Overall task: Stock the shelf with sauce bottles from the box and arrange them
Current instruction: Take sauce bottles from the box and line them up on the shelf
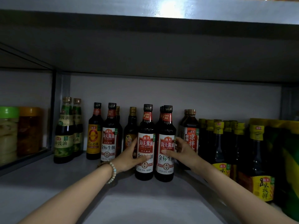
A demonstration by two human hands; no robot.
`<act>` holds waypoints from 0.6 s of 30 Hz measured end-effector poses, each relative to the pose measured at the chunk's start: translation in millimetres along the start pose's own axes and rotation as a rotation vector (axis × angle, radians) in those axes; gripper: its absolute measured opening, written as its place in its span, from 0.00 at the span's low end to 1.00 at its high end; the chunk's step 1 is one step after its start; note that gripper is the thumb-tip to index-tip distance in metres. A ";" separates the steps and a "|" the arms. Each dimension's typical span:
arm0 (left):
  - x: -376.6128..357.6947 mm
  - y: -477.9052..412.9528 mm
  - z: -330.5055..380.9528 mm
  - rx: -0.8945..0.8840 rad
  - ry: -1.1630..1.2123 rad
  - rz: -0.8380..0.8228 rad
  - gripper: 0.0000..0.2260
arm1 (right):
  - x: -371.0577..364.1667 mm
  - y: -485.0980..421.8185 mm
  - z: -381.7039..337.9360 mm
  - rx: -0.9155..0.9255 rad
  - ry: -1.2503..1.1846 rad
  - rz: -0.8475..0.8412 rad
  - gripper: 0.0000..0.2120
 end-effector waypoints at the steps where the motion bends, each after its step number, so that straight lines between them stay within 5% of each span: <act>1: 0.4 0.9 0.1 0.006 -0.009 0.001 0.41 | -0.3 0.3 0.0 -0.001 0.004 0.004 0.40; 8: 18.3 19.0 14.7 0.084 -0.076 0.116 0.41 | 6.2 16.8 -8.2 -0.010 0.023 -0.028 0.47; 11: 32.5 33.7 32.8 0.102 -0.112 0.215 0.40 | 18.0 32.3 -15.8 -0.020 0.070 -0.014 0.42; 18: 15.3 73.9 111.7 -0.125 -0.092 0.308 0.30 | 52.4 125.5 -35.8 0.062 0.045 0.028 0.41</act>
Point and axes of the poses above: each hand's wrist, its own y-axis away from the middle knuckle, its own x-axis out of the back of the hand, z = x × y, the point moved 8 cm from there along -y, towards the middle knuckle, and after that the axes turned 15 degrees about -x, right-handed, at the moved point
